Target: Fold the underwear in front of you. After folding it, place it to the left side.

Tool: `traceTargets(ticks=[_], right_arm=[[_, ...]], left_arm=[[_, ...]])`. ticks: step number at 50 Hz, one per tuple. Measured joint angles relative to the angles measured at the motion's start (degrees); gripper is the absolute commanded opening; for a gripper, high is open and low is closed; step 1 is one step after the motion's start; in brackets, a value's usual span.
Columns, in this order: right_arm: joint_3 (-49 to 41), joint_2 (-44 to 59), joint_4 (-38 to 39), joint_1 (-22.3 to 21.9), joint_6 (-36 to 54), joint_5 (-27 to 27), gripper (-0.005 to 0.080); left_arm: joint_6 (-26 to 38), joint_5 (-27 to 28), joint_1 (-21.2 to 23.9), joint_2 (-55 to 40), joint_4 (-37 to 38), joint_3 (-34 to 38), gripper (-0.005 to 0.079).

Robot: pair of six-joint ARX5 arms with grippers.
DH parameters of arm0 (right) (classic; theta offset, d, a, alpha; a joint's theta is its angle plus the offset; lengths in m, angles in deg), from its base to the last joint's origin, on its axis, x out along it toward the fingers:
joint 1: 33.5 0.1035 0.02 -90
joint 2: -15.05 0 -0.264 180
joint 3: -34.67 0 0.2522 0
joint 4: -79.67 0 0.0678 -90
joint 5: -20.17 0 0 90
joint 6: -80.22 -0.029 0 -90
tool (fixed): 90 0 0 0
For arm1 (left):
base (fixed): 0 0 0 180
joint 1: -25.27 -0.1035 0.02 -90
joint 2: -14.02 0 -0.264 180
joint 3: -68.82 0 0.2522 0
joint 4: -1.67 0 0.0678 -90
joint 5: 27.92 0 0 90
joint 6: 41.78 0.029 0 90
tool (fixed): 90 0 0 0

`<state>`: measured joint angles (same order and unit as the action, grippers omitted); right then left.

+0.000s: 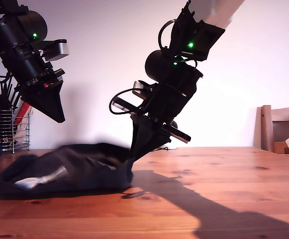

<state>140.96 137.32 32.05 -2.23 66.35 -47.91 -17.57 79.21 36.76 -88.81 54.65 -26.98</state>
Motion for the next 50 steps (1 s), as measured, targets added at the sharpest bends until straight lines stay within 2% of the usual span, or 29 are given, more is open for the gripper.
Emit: traceTargets(ticks=[11,13,18,20,32,40,50], right_arm=[[0.0,0.0,0.0,0.0,0.0,0.0,-0.0013],[0.0,0.0,0.0,0.0,0.0,0.0,-0.0013],[0.0,0.0,0.0,0.0,0.0,0.0,-0.0013],[0.0,0.0,0.0,0.0,0.0,0.0,-0.0013],[0.0,0.0,0.1,0.0,0.0,0.0,-0.0013],[0.0,0.0,0.1,0.0,0.0,0.0,-0.0013],[0.0,0.0,0.2,0.1,0.1,0.0,-0.0013]], left_arm=[[0.0,0.5,0.0,0.0,0.2,0.0,0.0001],[-0.2,0.8,0.0,0.0,0.1,0.0,0.0069],[-1.7,1.0,0.0,-0.2,-1.0,0.0,0.0340],[-2.4,1.0,0.1,-0.6,-1.5,0.0,0.0375],[-5.8,-2.2,1.7,-8.5,-6.3,0.0,0.0341],[-6.5,-2.2,2.2,-9.1,-11.1,0.2,0.0254],[-6.2,-2.2,2.4,-8.9,-11.3,0.2,0.0088]])
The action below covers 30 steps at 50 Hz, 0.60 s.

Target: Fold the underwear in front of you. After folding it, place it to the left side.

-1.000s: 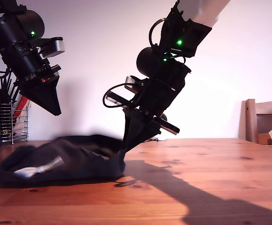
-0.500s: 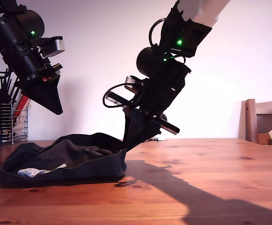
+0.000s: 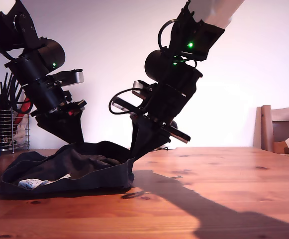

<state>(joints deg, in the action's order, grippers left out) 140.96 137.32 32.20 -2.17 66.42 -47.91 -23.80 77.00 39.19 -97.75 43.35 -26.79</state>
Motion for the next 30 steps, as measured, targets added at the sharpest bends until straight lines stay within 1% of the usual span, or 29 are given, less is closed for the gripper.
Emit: traceTargets(ticks=[2,9,28,30], right_arm=[[0.0,0.0,0.0,0.0,0.0,0.0,-0.0013],[0.0,0.0,0.1,0.0,0.0,0.0,-0.0013],[0.0,0.0,0.2,0.1,0.0,0.0,-0.0013],[0.0,0.0,0.2,0.1,0.0,0.0,-0.0013]], left_arm=[[0.3,0.0,0.0,0.0,-0.1,0.0,0.0071],[0.4,0.0,0.0,0.0,0.2,0.0,0.0084],[0.4,-0.5,0.0,0.0,-0.3,0.0,0.0187],[0.4,-0.5,0.0,0.0,-0.5,0.0,0.0188]])
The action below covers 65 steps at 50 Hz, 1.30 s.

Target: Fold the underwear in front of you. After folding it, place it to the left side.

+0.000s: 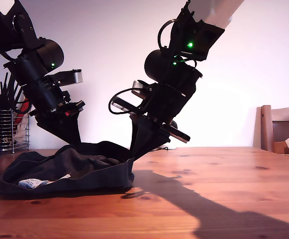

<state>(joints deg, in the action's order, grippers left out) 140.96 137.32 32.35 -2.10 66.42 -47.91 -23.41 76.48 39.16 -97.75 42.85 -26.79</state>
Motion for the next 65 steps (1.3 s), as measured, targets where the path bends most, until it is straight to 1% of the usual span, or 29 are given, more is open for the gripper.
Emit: traceTargets(ticks=[9,14,19,25,31,33,46,49,51,54,56,58,65], right_arm=[[0.0,0.0,0.1,0.0,0.0,0.0,-0.0013],[0.0,0.0,0.1,0.0,0.0,0.0,-0.0013],[0.0,0.0,0.1,0.1,0.0,0.0,-0.0013],[0.0,0.0,0.1,0.2,0.0,0.0,-0.0013],[0.0,0.0,0.1,0.2,0.0,0.0,-0.0013],[0.0,0.0,0.1,0.2,0.0,0.0,-0.0013],[0.0,0.0,0.6,0.2,0.0,0.0,-0.0013],[0.0,0.0,0.6,0.2,0.0,0.0,-0.0013],[0.0,0.0,0.7,0.2,0.0,0.0,-0.0013],[0.0,0.0,0.7,0.2,0.0,0.0,-0.0013],[0.0,0.0,0.7,0.2,0.0,0.0,-0.0013],[0.0,0.0,0.7,0.2,0.0,0.0,-0.0013],[0.0,0.0,0.7,0.2,0.0,0.0,-0.0013]], left_arm=[[0.0,-1.2,0.0,-0.2,-2.0,0.0,0.0175],[0.6,-1.4,0.0,-0.2,-2.6,0.0,0.0102],[1.1,-1.4,0.0,-0.2,-2.5,0.0,0.0092],[1.1,-1.4,0.0,-0.2,-1.9,0.0,0.0112],[1.1,-1.3,0.0,-0.2,-2.0,0.0,0.0207],[1.1,-1.2,0.0,-0.2,-2.0,0.0,0.0223],[1.1,-1.0,0.0,-1.9,-2.1,0.0,0.0222],[1.1,-1.0,0.0,-3.0,-2.2,0.0,0.0207],[1.1,-1.0,0.0,-3.6,-2.3,0.0,0.0167],[1.1,-1.0,0.0,-4.1,-2.6,0.0,0.0068],[1.1,-1.0,0.0,-4.2,-2.6,0.0,-0.0030],[1.1,-1.0,0.0,-4.2,-2.7,0.0,-0.0018],[1.4,-1.0,0.0,-4.2,-3.0,0.0,-0.0020]])
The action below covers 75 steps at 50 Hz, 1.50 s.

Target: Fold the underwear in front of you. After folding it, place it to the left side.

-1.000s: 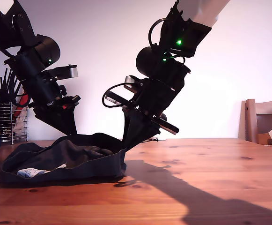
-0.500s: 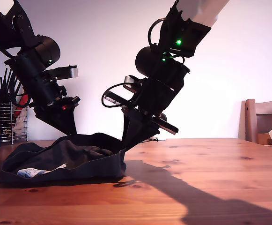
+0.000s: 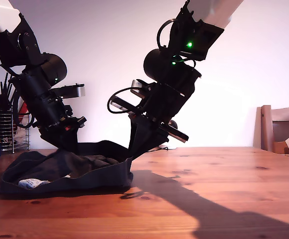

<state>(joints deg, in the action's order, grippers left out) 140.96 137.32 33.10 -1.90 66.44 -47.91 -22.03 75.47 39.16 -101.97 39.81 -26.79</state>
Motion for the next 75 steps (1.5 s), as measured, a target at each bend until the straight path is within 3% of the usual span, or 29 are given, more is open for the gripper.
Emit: traceTargets(ticks=[11,37,46,62,69,75], right_arm=[[0.0,0.0,-0.1,0.0,0.0,0.0,-0.0013],[0.0,0.0,-0.3,0.0,0.1,0.0,-0.0013],[0.0,0.0,-0.3,0.0,0.1,0.0,-0.0013],[0.0,0.0,-0.3,0.0,0.1,0.0,-0.0013],[0.0,0.0,-0.3,0.0,0.1,0.0,-0.0013],[0.0,0.0,-0.3,0.0,0.1,0.0,-0.0013]], left_arm=[[0.0,0.9,0.0,0.0,3.5,-2.2,-0.0011],[-3.2,5.0,-0.2,0.0,3.6,-3.9,-0.0009],[-3.5,6.3,-1.2,0.0,4.2,-3.9,0.0149],[-3.6,6.4,-2.3,0.0,4.3,-4.1,0.0138],[-3.6,6.5,-2.3,0.0,3.5,-4.1,-0.0028],[-3.6,7.8,-2.3,0.0,3.4,-4.1,-0.0021]])
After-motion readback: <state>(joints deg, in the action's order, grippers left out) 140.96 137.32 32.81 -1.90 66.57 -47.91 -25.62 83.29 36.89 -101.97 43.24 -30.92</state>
